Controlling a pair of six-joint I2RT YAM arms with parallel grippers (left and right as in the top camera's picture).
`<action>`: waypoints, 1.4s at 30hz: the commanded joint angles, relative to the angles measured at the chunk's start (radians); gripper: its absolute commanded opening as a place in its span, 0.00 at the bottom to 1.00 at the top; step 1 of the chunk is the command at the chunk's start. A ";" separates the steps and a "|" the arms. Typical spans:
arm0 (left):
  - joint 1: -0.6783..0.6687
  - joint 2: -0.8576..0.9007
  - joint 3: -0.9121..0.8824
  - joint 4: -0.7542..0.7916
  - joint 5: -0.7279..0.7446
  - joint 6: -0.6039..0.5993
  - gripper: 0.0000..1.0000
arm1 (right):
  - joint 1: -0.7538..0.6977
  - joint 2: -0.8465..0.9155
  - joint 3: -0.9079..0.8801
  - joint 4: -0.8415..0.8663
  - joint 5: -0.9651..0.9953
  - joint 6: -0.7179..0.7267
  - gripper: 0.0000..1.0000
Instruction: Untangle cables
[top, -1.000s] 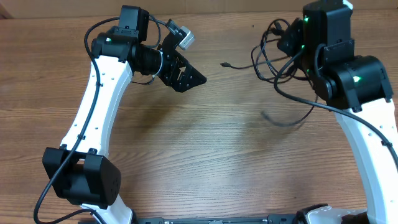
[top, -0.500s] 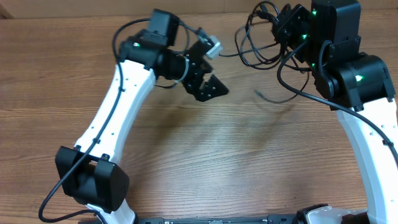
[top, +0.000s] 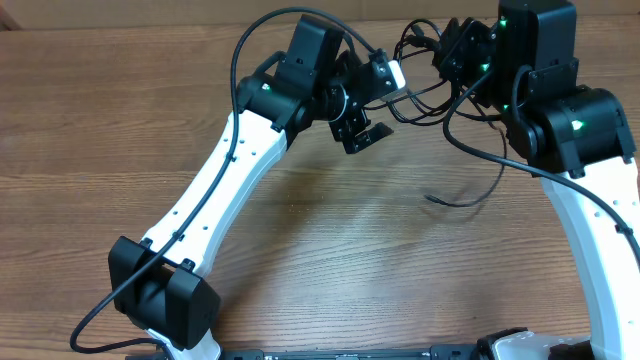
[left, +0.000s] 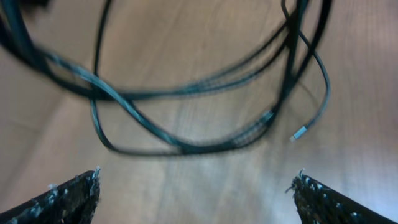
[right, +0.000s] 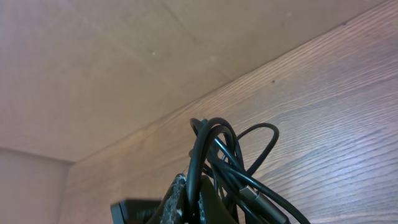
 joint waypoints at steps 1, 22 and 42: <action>-0.016 -0.004 -0.004 0.057 -0.100 0.091 0.99 | -0.003 -0.008 0.022 0.010 -0.070 -0.060 0.04; -0.100 0.066 -0.004 0.095 -0.019 0.087 1.00 | -0.003 -0.002 0.022 0.007 -0.206 -0.083 0.07; -0.104 0.069 -0.004 0.153 0.116 0.051 1.00 | -0.003 0.052 0.022 0.032 -0.308 -0.082 0.06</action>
